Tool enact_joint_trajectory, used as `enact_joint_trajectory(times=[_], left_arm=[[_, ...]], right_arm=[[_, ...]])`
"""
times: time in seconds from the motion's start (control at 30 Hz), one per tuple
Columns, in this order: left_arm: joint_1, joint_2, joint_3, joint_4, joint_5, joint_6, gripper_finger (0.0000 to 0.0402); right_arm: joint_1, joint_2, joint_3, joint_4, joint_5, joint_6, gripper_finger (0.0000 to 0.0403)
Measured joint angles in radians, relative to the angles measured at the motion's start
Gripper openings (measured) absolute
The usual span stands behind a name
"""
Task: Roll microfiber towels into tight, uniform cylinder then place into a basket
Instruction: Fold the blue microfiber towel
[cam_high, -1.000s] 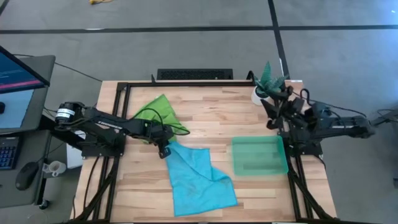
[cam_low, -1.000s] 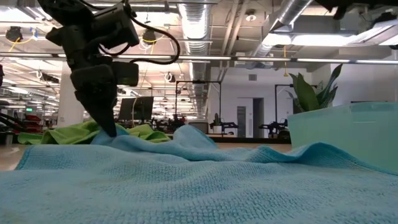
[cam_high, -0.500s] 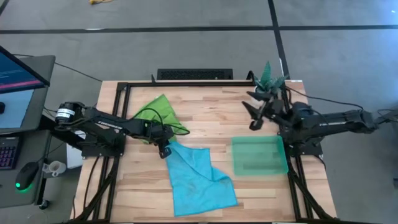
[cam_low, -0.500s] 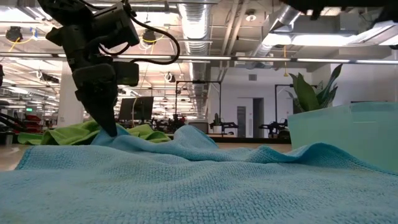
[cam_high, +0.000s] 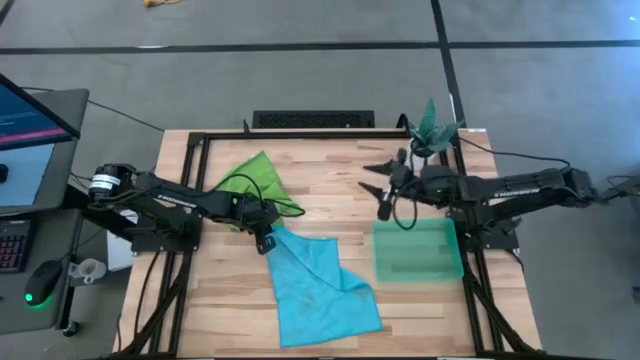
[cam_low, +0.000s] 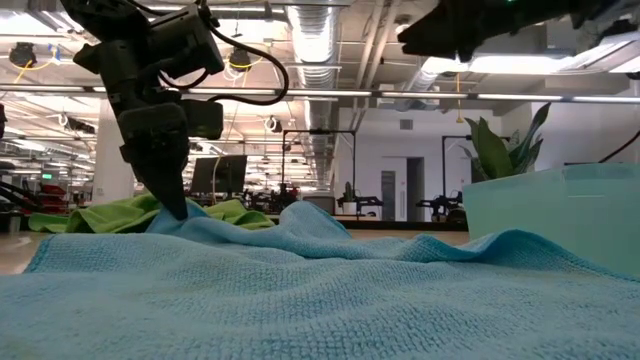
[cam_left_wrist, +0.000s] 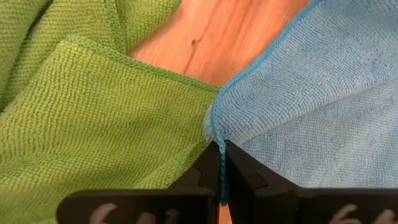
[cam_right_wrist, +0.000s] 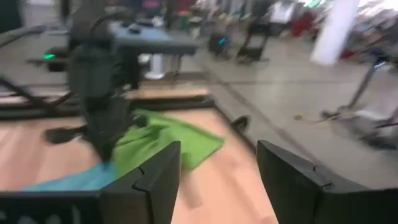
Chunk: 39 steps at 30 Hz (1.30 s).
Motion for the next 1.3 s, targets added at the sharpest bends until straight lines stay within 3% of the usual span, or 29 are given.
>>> enact_joint_trajectory(times=[0.27, 0.53, 1.3], left_arm=[[0.000, 0.000, 0.000, 0.000, 0.000, 0.003, 0.0000], [0.000, 0.000, 0.000, 0.000, -0.020, 0.058, 0.0000], [0.000, 0.000, 0.000, 0.000, -0.052, 0.029, 0.0000]], right_arm=[[0.029, 0.150, 0.043, -0.016, -0.064, 0.099, 0.0233], [0.065, 0.292, 0.114, -0.023, -0.068, 0.107, 0.0233], [0.105, 0.644, 0.252, -0.107, -0.270, 0.137, 0.0233]])
